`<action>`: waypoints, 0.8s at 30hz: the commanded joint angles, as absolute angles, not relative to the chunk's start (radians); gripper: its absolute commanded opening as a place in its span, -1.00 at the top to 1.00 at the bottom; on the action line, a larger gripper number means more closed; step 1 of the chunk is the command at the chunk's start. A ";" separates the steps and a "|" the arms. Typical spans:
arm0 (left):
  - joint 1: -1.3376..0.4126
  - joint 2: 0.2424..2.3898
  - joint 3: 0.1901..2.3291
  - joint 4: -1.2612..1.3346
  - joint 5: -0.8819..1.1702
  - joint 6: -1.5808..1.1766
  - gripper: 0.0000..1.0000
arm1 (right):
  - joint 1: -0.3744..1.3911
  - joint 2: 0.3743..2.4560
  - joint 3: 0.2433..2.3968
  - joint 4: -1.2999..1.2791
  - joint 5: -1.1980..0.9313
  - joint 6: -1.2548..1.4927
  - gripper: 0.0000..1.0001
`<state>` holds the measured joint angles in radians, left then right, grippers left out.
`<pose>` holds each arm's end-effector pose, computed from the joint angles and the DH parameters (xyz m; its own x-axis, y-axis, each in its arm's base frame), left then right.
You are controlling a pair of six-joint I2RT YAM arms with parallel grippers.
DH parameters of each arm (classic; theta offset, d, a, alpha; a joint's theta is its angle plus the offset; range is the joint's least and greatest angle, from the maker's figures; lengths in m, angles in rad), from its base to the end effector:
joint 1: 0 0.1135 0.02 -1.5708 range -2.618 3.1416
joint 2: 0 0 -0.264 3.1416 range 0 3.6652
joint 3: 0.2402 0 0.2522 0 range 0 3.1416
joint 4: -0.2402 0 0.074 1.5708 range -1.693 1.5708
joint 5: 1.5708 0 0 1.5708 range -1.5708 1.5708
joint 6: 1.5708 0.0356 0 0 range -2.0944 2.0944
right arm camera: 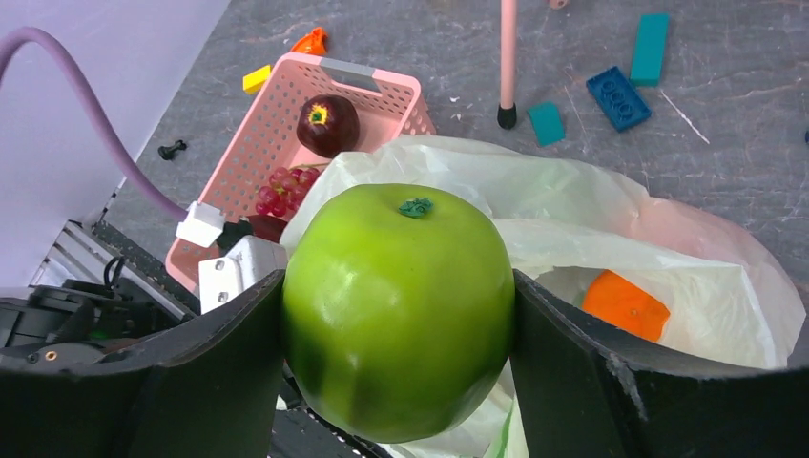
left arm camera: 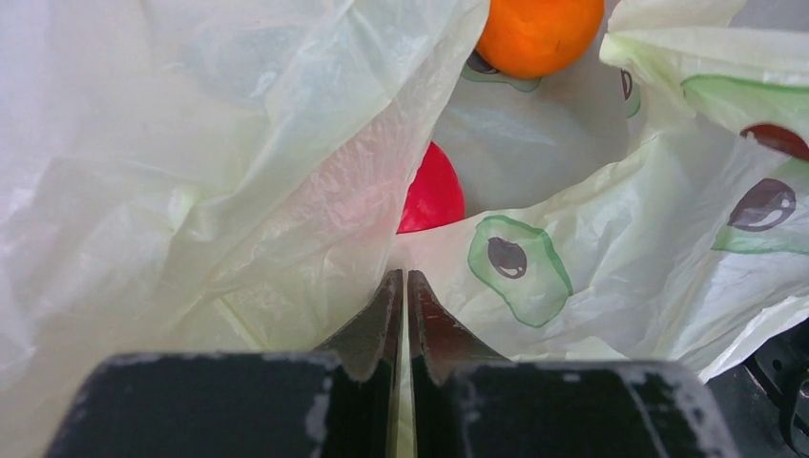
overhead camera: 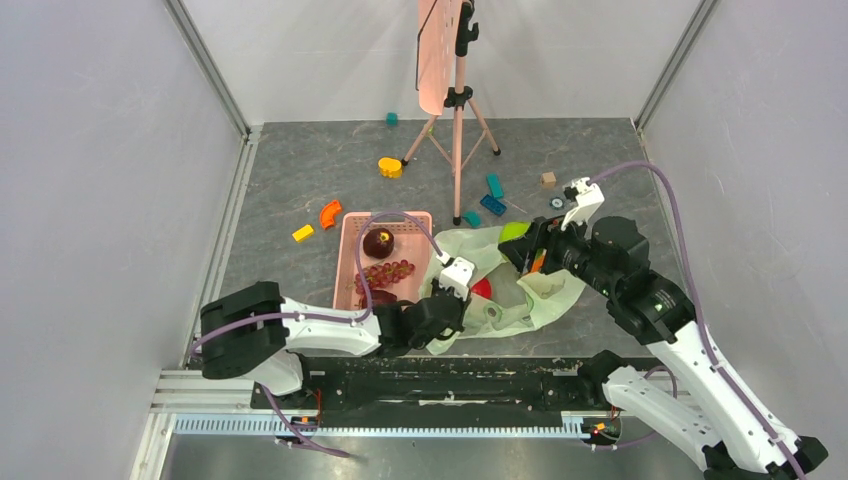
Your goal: Take the fake fruits out of the plastic bag
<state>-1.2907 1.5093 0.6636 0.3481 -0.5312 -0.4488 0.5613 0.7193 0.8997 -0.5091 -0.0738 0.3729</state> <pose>0.1011 -0.2863 0.1835 -0.4250 0.1243 -0.8966 0.5784 0.7992 -0.1634 0.1300 0.0849 0.3551 -0.4694 0.1340 -0.8727 -0.4498 0.8142 0.3670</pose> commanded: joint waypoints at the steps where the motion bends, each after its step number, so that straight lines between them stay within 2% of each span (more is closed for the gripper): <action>1: -1.289 1.454 0.643 0.396 -0.574 -0.497 0.78 | 0.566 0.708 0.967 -0.529 -0.093 0.358 -0.31; 4: -1.288 1.403 0.635 0.388 -0.555 -0.499 0.68 | 0.566 0.724 0.956 -0.505 -0.143 0.345 -0.31; 8: -1.289 1.260 0.639 0.348 -0.521 -0.491 0.38 | 0.566 0.770 0.920 -0.427 -0.207 0.336 -0.29; 11: -1.289 1.132 0.655 0.289 -0.511 -0.464 0.27 | 0.566 0.820 0.912 -0.367 -0.214 0.333 -0.26; 17: -1.288 0.884 0.666 0.114 -0.564 -0.443 0.22 | 0.602 0.933 0.911 -0.206 -0.258 0.359 -0.24; 24: -1.289 0.642 0.653 -0.130 -0.736 -0.475 0.21 | 0.802 1.185 1.030 -0.122 -0.167 0.311 -0.26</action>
